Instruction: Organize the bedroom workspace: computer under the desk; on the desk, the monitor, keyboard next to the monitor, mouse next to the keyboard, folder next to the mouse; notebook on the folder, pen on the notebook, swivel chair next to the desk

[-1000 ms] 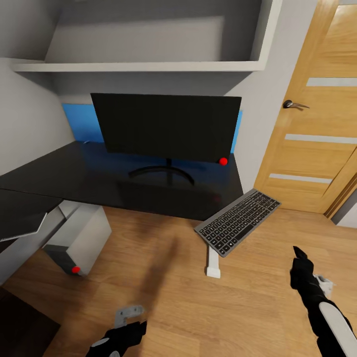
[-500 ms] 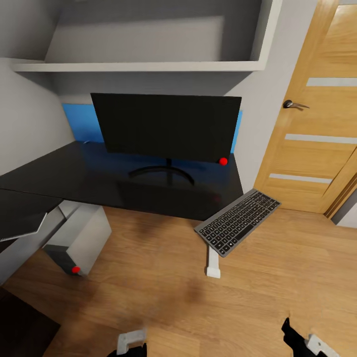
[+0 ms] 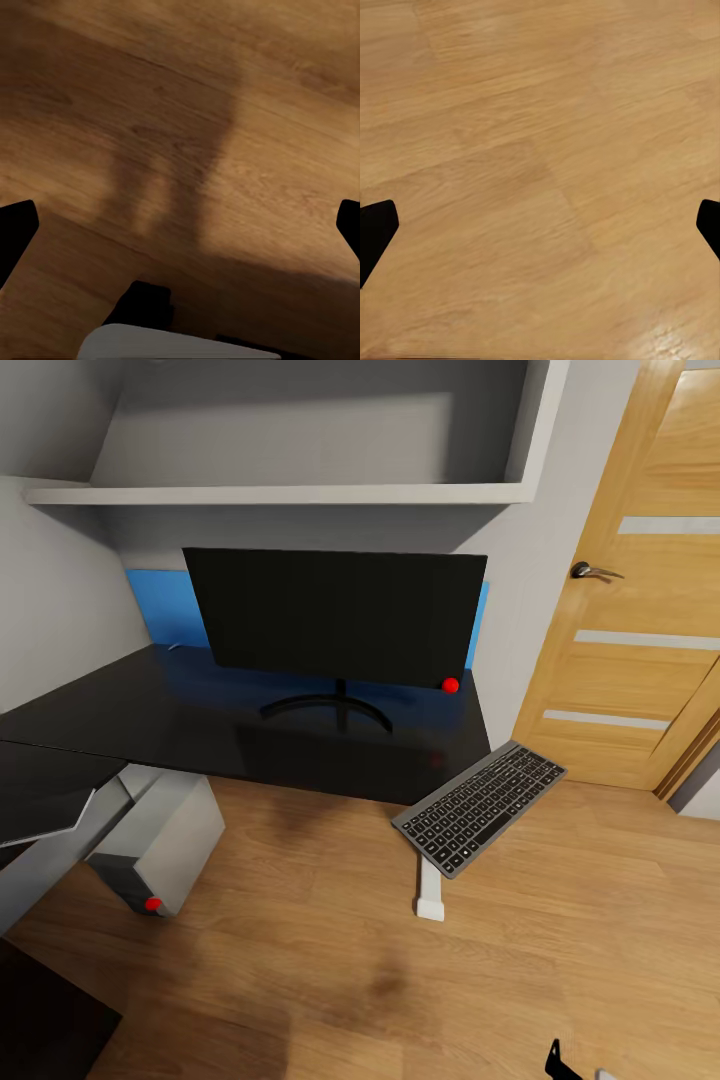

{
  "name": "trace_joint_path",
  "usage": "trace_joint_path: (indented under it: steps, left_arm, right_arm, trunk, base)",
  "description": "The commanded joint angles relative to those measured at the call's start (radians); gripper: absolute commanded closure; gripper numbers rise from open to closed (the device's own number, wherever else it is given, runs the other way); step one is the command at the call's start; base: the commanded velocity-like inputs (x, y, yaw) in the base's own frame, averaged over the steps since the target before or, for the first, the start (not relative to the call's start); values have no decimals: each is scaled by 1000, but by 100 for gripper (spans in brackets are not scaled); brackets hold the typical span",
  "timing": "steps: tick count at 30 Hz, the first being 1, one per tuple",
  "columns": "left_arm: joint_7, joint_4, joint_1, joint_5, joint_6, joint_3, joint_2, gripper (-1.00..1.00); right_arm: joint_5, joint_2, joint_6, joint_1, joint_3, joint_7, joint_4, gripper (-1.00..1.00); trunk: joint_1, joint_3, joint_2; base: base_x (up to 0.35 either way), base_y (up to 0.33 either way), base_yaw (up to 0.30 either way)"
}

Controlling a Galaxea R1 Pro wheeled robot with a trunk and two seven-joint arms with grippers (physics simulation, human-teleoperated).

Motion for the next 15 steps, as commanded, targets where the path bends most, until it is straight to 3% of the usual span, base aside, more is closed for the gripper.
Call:
trace_joint_path:
  steps: [1, 6, 7, 11, 15]
  left_arm:
    - [8, 3, -1, 8, -4, -6, 1, -100]
    - [7, 14, -1, 8, -12, -7, -1, -100]
    - [6, 16, -1, 8, -14, -7, -1, -100]
    - [6, 19, -1, 10, -15, -6, -1, -100]
    - [6, 47, -1, 11, -66, -9, -5, -100]
  right_arm:
    - [-5, 0, -5, 0, 4, 1, 0, -100]
    - [-1, 17, -7, 0, 23, 1, -2, -100]
    - [14, 32, -20, 0, 79, 0, -1, -100]
    - [39, 42, -71, 0, 168, -8, 5, -100]
    - [41, 41, -78, 0, 175, -6, 40, -100]
  trunk:
    - [0, -1, 0]
    - [0, -1, 0]
    - [0, -1, 0]
    - [0, -1, 0]
    - [0, -1, 0]
  base:
    - [0, 0, 0]
    - [0, 0, 0]
    - [0, 0, 0]
    - [6, 0, 0]
    - [257, 0, -199]
